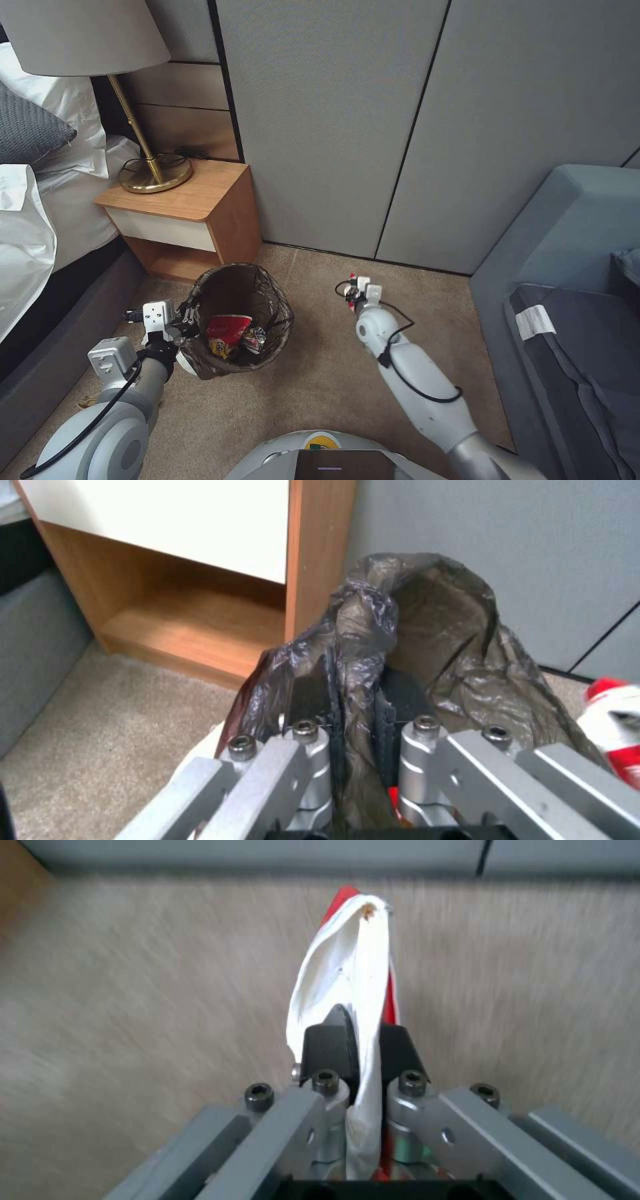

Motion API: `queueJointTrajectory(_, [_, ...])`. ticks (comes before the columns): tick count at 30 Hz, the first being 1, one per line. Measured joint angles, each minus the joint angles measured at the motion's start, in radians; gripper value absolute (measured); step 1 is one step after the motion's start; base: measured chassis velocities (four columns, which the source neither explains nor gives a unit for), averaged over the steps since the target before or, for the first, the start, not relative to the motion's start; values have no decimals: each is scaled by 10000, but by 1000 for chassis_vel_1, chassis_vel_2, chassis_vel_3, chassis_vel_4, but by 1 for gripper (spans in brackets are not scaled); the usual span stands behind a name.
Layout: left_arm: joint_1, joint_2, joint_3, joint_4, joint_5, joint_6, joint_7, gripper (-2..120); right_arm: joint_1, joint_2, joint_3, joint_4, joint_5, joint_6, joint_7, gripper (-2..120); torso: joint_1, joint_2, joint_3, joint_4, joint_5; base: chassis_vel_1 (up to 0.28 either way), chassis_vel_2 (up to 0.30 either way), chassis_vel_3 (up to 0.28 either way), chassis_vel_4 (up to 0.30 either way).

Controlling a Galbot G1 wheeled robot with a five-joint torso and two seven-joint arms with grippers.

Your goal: Pick up the trash bin, then pick up the garbage from the floor and place it into the trash bin.

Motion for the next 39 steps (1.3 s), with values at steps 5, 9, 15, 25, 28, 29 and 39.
queueJointTrajectory(5, [-35, 17, 50, 0, 10, 0, 0, 8, -370, -1115, 197, 2960, 1049, -351, 234, 0, 0, 0, 0, 3, 1, 0, 0, 0, 0])
queueJointTrajectory(9, [-36, 45, 12, 0, 7, 1, 1, 8, -516, -2056, 247, 4639, 1640, -587, 207, 0, 0, 0, 0, 0, 1, 0, 0, 0, 0])
queueJointTrajectory(15, [-44, 49, 42, 0, 4, 11, -1, 8, -456, -2999, 193, 6877, 2579, -1015, 85, 0, 0, 0, 0, 2, -2, 0, 0, 0, 0])
queueJointTrajectory(25, [-66, -6, 72, 0, 10, 16, 1, 8, -150, -3749, 65, 8918, 3722, -1254, -783, 0, 0, 0, 0, 1, -1, 0, 0, 0, 0])
queueJointTrajectory(28, [-84, -17, 81, 0, 14, 18, 3, 8, -25, -3897, -98, 9101, 3779, -1177, -1470, 0, 0, 0, 0, 0, -1, 0, 0, 0, 0])
queueJointTrajectory(29, [-85, -17, 81, 0, 14, 18, 3, 8, -2, -3910, -130, 9116, 3791, -1161, -1572, 0, 0, 0, 0, 0, -1, 0, 0, 0, 0])
queueJointTrajectory(39, [-76, -54, 78, 0, 39, 16, 10, 8, 1087, -4044, -1599, 8982, 4117, -1011, -2418, 0, 0, 0, 0, 3, -2, 0, 0, 0, 0])
